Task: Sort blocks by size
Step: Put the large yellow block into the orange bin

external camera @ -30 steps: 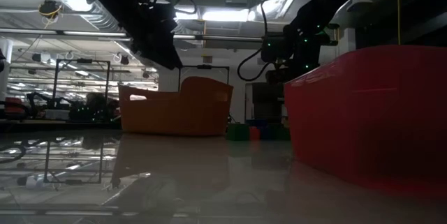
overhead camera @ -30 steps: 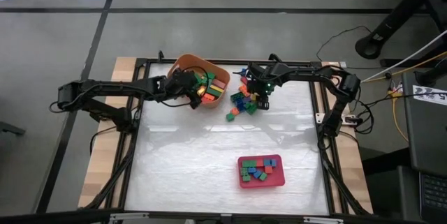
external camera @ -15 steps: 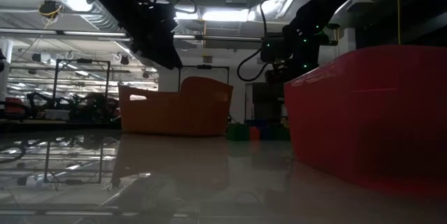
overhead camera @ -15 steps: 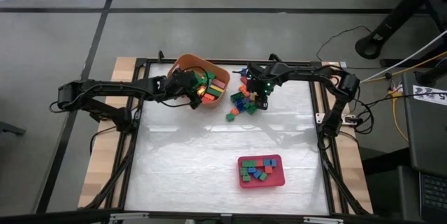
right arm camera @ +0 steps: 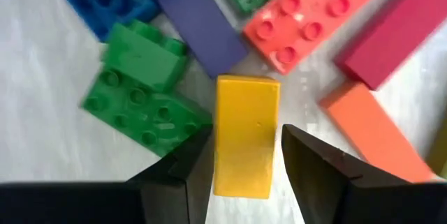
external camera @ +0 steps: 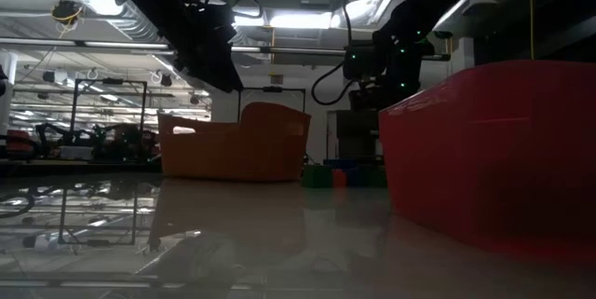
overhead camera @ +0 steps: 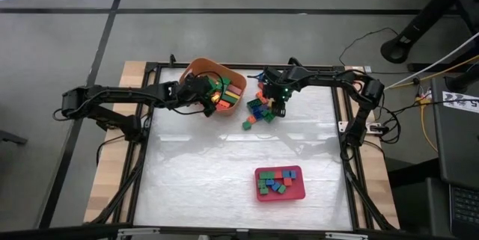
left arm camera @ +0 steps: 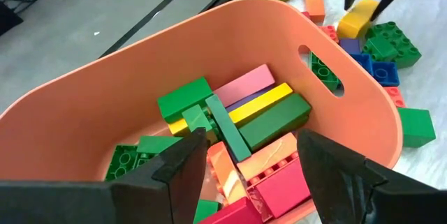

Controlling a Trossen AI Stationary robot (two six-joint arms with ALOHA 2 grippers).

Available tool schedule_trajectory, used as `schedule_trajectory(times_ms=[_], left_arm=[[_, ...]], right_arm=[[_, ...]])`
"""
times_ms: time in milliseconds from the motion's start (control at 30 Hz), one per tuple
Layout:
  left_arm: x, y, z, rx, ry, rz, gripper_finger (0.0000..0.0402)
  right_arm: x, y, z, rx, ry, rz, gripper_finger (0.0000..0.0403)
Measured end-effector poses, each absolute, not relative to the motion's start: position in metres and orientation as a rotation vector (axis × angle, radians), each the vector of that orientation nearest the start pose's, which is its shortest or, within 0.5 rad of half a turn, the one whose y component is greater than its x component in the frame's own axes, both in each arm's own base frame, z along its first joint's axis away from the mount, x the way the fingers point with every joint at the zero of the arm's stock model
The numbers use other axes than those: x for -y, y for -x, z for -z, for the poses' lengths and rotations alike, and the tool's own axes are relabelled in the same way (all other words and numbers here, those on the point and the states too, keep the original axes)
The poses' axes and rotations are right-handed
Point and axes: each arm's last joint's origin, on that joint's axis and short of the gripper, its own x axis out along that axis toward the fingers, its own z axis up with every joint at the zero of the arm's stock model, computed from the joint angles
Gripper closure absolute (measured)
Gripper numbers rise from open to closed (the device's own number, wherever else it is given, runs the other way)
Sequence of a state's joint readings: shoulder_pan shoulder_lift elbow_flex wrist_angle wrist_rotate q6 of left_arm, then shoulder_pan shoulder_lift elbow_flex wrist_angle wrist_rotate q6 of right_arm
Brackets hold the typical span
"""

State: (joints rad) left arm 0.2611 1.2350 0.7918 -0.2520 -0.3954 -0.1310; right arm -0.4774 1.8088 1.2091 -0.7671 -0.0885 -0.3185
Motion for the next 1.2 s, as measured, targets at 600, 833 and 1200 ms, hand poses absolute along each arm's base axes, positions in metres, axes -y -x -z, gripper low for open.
schedule_trajectory(times_ms=[600,833,1200], left_arm=[[-0.076,-0.241,-0.241,-0.663,0.074,-0.674,0.0192],[-0.076,-0.241,-0.241,-0.663,0.074,-0.674,0.0192],[-0.076,-0.241,-0.241,-0.663,0.074,-0.675,0.0192]], right_arm=[[0.148,-0.289,-0.156,-1.399,-0.104,0.152,0.0238],[0.151,-0.294,-0.165,-1.386,-0.099,0.156,0.0273],[0.159,-0.323,-0.239,-1.286,-0.028,0.169,0.0273]])
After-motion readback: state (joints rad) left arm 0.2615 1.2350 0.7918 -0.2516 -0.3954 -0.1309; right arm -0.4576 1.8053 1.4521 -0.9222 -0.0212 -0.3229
